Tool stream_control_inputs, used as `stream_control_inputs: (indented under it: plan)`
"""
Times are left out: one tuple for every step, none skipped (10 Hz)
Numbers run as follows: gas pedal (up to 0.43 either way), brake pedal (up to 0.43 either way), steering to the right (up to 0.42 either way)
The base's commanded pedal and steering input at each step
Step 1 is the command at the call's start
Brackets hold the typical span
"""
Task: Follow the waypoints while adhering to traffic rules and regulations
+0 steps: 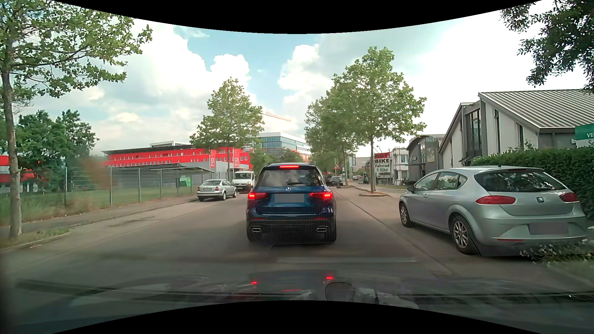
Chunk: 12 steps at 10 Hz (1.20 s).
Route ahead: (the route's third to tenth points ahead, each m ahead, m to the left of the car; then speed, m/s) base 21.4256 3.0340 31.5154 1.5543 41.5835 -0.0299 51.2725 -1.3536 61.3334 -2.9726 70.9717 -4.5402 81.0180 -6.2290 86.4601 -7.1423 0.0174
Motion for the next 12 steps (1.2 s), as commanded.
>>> stream_control_inputs:
  plan:
    - [0.0, 0.268, -0.005]
    - [0.0, 0.268, -0.004]
    - [0.0, 0.268, -0.005]
    - [0.0, 0.262, -0.005]
    - [0.0, 0.262, -0.005]
    - [0.0, 0.268, -0.005]
    - [0.0, 0.262, -0.005]
    - [0.0, 0.268, -0.005]
    - [0.0, 0.262, -0.004]
    - [0.0, 0.262, -0.005]
    - [0.0, 0.268, -0.005]
    - [0.0, 0.262, -0.005]
